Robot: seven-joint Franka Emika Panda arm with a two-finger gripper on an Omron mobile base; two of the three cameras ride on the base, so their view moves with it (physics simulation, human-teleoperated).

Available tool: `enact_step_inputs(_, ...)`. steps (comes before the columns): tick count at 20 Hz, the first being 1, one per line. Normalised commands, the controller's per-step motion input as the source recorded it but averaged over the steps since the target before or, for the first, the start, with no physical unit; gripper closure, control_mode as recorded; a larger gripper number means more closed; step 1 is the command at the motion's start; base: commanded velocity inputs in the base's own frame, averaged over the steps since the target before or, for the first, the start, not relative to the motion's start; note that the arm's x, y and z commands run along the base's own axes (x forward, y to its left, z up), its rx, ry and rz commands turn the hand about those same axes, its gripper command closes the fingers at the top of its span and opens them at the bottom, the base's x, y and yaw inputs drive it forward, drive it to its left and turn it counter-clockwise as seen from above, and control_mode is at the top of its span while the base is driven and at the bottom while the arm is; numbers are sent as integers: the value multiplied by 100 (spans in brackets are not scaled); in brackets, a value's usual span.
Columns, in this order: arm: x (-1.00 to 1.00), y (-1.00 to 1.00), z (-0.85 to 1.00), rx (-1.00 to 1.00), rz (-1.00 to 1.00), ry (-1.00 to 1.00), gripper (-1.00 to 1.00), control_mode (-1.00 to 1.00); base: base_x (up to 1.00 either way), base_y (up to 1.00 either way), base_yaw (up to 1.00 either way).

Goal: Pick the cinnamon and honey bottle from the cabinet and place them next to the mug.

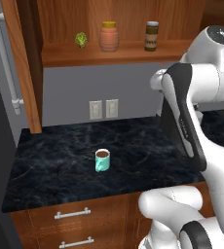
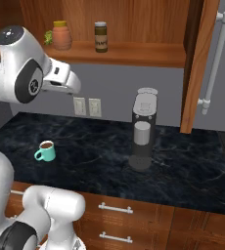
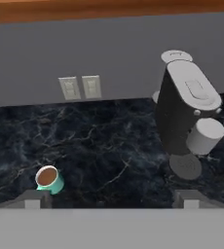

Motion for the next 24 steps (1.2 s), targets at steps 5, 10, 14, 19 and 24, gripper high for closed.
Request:
enact_step_inputs(5,-5,0,83,-2,-5,-32,-100,-100,0,0,0)
enact_step_inputs(10,6,4,70,-1,-3,-28,-100,-100,0,0,0)
enact_step_inputs(14,29,7,53,-1,0,-27,-100,-100,0,0,0)
enact_step_inputs(19,26,-9,23,0,6,-4,-100,-100,0,0,0)
enact_step_inputs(24,11,-27,0,4,19,11,-100,-100,0,0,0)
